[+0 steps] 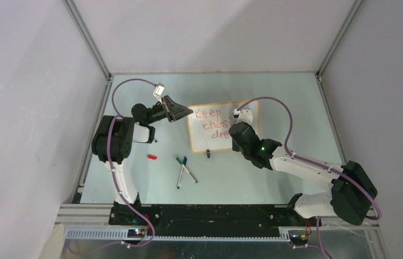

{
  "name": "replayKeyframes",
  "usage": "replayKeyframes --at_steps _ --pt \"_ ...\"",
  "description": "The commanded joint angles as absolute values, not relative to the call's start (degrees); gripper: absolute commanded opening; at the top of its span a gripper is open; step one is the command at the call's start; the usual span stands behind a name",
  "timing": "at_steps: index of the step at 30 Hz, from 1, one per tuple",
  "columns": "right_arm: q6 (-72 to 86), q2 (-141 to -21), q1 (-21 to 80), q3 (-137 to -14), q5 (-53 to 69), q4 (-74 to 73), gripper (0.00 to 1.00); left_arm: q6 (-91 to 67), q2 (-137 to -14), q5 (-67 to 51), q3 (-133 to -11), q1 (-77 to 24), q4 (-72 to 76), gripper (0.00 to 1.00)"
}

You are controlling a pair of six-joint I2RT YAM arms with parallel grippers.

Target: Write a sentence on the whiteboard

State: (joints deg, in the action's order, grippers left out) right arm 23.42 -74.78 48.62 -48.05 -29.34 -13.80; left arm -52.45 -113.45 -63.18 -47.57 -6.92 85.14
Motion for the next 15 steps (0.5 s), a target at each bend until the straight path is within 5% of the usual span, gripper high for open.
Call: replayKeyframes --at_steps 1,15 --pt "22.60 -74.70 48.22 -50.45 -31.57 -11.73 0.00 -48.43 -111.71 -65.44 -46.93 -7.27 88.07 0.00" --pt "21.77 -74.77 47.25 -50.42 -31.59 -10.41 0.00 -48.43 -111.66 -65.46 -46.89 -7.22 88.07 0.00"
